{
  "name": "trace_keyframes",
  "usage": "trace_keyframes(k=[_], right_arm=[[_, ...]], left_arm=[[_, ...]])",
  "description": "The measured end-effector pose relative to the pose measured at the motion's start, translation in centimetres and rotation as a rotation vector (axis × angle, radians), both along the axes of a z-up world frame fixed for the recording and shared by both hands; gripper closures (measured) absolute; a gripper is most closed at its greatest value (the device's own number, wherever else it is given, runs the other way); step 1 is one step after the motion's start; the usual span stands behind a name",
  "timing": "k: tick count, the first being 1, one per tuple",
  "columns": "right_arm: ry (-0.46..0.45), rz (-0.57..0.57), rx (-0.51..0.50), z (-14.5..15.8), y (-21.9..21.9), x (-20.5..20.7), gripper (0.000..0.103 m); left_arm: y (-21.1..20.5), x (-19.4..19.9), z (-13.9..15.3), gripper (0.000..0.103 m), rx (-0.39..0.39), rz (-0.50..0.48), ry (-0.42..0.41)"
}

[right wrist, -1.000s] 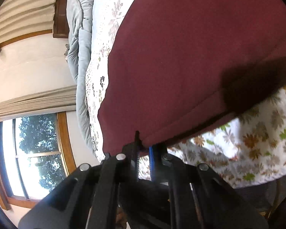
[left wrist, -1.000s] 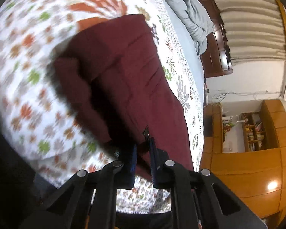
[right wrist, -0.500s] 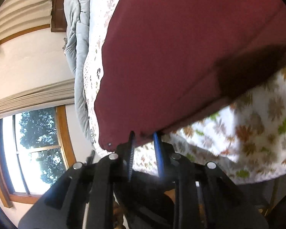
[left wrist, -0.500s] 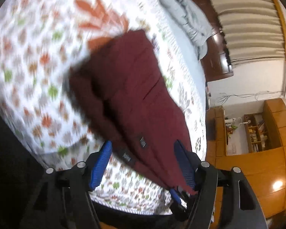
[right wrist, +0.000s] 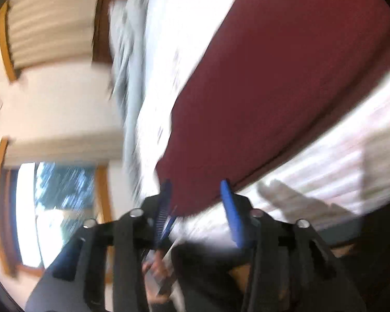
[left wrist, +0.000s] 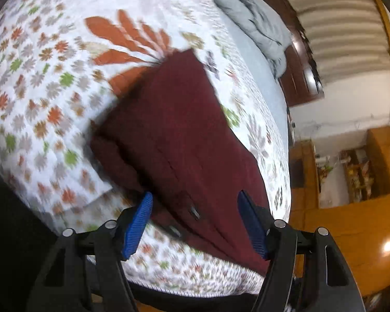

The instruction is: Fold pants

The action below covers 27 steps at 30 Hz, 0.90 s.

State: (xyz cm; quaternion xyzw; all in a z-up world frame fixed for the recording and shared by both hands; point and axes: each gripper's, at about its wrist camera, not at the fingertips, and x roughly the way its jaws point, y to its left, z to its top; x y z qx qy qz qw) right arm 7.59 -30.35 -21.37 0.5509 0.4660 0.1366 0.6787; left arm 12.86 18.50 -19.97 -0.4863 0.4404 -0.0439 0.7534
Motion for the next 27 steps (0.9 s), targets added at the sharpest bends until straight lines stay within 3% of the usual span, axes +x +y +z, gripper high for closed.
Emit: trace_keyframes(k=[3,5,7,14,15,16,17,18,24,27], right_arm=[[0.051,-0.250,-0.075,-0.4,-10.5,-4.0,0.058],[0.052,-0.355,-0.080,-1.1,-15.1,-5.1,0.058],[0.038,-0.397,-0.048,-1.9,-17.0,-5.1,0.058],[0.033,-0.419,-0.006,-3.7,-17.9,-3.2,0.059],[0.032,-0.418,-0.002,-4.1,-18.0,-3.1,0.065],[0.029,-0.416,-0.004,-4.1,-18.3,-3.0,0.081],[0.028,-0.413,-0.014,-4.1,-18.8,-3.3,0.089],[0.025,-0.418,-0.014,-4.3,-19.3,-3.7,0.092],[-0.001,-0.433,-0.030,-4.5,-19.0,-5.6,0.094],[0.009,-0.411,-0.020,-5.3,-19.4,-4.1,0.090]], left_arm=[[-4.7,1.6,1.0,0.029,0.026,-0.139,-0.034],[-7.6,3.7,0.8,0.029,0.041,-0.205,-0.053],[-9.4,5.7,0.3,0.029,0.059,-0.240,-0.045],[-11.6,9.3,-1.5,0.026,0.144,-0.287,0.009],[-11.8,9.4,-1.4,0.025,0.154,-0.293,0.007],[-11.9,9.1,-1.5,0.025,0.163,-0.297,0.004],[-11.9,8.8,-1.6,0.025,0.170,-0.299,0.001],[-11.8,8.7,-1.7,0.025,0.171,-0.298,-0.002],[-11.6,8.3,-1.9,0.025,0.177,-0.308,-0.010],[-11.6,8.3,-1.8,0.025,0.178,-0.312,-0.012]])
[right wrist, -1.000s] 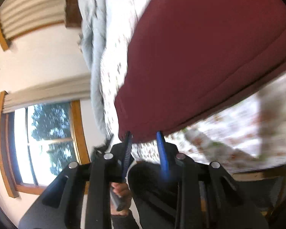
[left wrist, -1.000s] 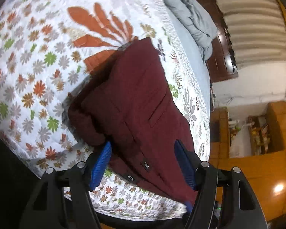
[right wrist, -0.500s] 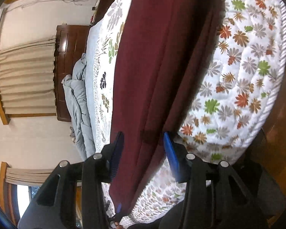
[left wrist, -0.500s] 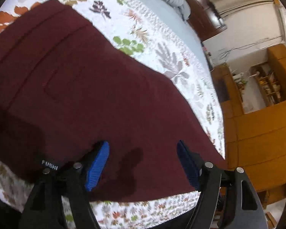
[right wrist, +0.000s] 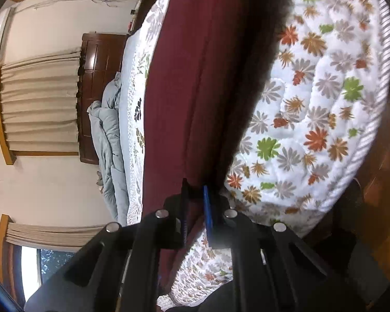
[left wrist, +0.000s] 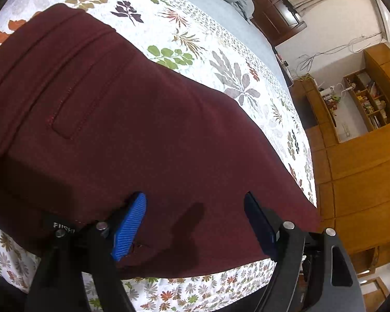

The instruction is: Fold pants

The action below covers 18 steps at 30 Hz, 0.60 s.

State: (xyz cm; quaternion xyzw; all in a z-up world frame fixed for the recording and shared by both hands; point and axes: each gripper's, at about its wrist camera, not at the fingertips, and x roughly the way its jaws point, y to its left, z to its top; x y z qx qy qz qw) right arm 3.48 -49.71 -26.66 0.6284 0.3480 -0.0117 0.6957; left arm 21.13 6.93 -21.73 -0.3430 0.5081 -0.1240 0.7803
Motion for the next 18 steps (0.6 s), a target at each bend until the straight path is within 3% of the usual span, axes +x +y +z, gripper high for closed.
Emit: trace_keyframes(k=[3,6,8,10,11,12,13,14,16,18], right_arm=[[-0.036,0.012,0.005,1.3,-0.7,-0.7,0.079],[-0.075,-0.049,-0.107,3.7,-2.6,-2.1,0.077],[-0.118,-0.088,-0.117,4.2,-4.2,-2.3,0.073],[-0.129,-0.117,-0.134,4.0,-5.7,-1.9,0.059],[-0.109,-0.112,-0.146,3.2,-6.7,-1.3,0.061],[-0.090,-0.102,-0.121,2.1,-7.5,-0.8,0.077],[-0.084,-0.106,-0.091,1.4,-8.0,-0.8,0.079],[-0.116,-0.113,-0.059,1.4,-8.9,-1.2,0.076],[-0.192,-0.175,-0.095,2.6,-10.4,-3.0,0.050],[-0.210,-0.256,-0.100,2.4,-12.3,-5.3,0.049]], left_arm=[[-0.4,-0.8,1.3,0.025,-0.007,-0.020,-0.052],[-1.0,-1.8,1.9,0.025,0.004,-0.060,-0.103],[-1.1,-2.2,1.3,0.025,-0.012,-0.071,-0.094],[-0.9,-2.3,0.4,0.025,-0.019,-0.073,-0.076],[-0.7,-2.3,-0.1,0.025,-0.034,-0.070,-0.072],[-0.6,-2.1,-0.2,0.025,-0.038,-0.069,-0.068],[-0.5,-2.0,-0.2,0.025,-0.039,-0.068,-0.064],[-0.6,-1.9,-0.2,0.025,-0.032,-0.072,-0.059],[-0.7,-2.0,0.1,0.025,-0.018,-0.081,-0.059],[-1.0,-2.3,0.1,0.025,-0.005,-0.086,-0.070]])
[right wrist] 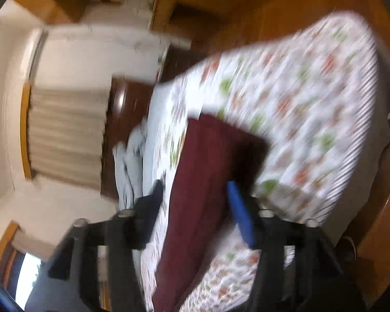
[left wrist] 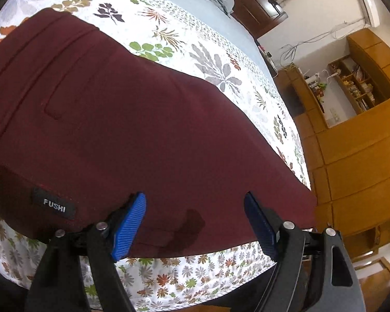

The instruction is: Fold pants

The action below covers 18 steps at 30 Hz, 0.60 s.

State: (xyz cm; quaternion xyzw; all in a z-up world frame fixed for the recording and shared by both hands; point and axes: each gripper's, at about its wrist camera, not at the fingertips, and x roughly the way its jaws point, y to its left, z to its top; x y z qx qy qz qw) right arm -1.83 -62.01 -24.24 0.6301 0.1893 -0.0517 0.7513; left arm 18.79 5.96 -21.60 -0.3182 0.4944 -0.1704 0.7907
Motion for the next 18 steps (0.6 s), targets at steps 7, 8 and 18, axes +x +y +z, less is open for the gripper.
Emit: trace_keyframes(k=[7,8,18], right_arm=[[-0.012,-0.005,0.082,-3.4,-2.0,-0.1,0.046],[-0.010,0.002,0.094,-3.8,-2.1,0.4,0.045],[-0.048,0.108,0.035,-2.4,-2.5,3.6,0.043]], left_arm=[[-0.8,0.3,0.3,0.025,0.028,0.006,0.008],[-0.7,0.4,0.3,0.025,0.026,0.011,0.013],[-1.3,0.6,0.4,0.022,0.074,0.023,0.021]])
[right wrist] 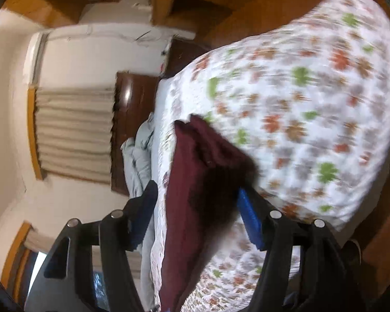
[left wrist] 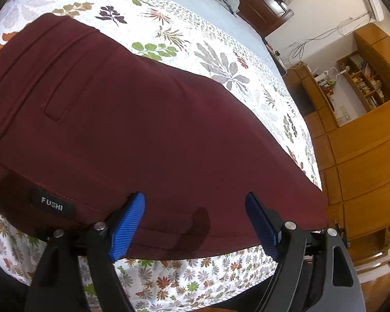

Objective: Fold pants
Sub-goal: 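Grasp the maroon trouser leg ends with the right tool and lift them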

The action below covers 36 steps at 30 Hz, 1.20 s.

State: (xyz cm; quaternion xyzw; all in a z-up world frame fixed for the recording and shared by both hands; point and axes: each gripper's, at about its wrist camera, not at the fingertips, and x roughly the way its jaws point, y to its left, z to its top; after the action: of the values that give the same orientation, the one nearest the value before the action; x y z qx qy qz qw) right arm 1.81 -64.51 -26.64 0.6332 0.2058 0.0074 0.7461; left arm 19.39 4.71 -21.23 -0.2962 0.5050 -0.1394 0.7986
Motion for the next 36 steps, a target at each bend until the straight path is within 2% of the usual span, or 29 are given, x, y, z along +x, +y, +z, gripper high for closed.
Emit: trace_keyframes(k=[2,4,9,12,15,17,18,22,28,36], right_arm=[[0.001,0.002,-0.009,0.2,-0.1,0.3,0.043],[0.011,0.001,0.013,-1.0,-0.2,0.3,0.054],[-0.049,0.041,0.002,-1.0,0.5,0.3,0.050],[-0.053,0.017,0.029,-1.9,-0.1,0.4,0.058],[-0.062,0.027,0.009,-1.8,0.1,0.6,0.057],[-0.061,0.050,-0.006,-1.1,0.2,0.9,0.067],[-0.058,0.056,-0.016,-0.8,0.3,1.3,0.084],[-0.015,0.057,-0.047,0.3,0.4,2.1,0.085],[0.062,0.060,-0.142,3.9,1.4,2.4,0.087],[0.115,0.077,-0.395,12.0,5.5,3.9,0.087]], left_arm=[[-0.1,0.0,0.0,0.022,0.005,0.000,0.003],[-0.2,-0.1,0.1,0.022,0.007,0.003,0.002],[-0.4,-0.1,0.1,0.021,0.026,0.003,-0.001],[-0.6,0.0,0.1,0.021,0.032,0.001,0.005],[-0.5,0.1,0.2,0.021,0.025,0.011,0.010],[-0.5,0.0,0.1,0.021,0.025,0.012,0.005],[-0.5,-0.1,0.1,0.021,0.026,0.013,0.003],[-0.3,-0.2,0.3,0.021,0.019,0.017,0.005],[-0.1,-0.2,0.3,0.021,-0.001,0.019,0.003],[0.5,-0.5,1.1,0.021,-0.025,0.003,0.003]])
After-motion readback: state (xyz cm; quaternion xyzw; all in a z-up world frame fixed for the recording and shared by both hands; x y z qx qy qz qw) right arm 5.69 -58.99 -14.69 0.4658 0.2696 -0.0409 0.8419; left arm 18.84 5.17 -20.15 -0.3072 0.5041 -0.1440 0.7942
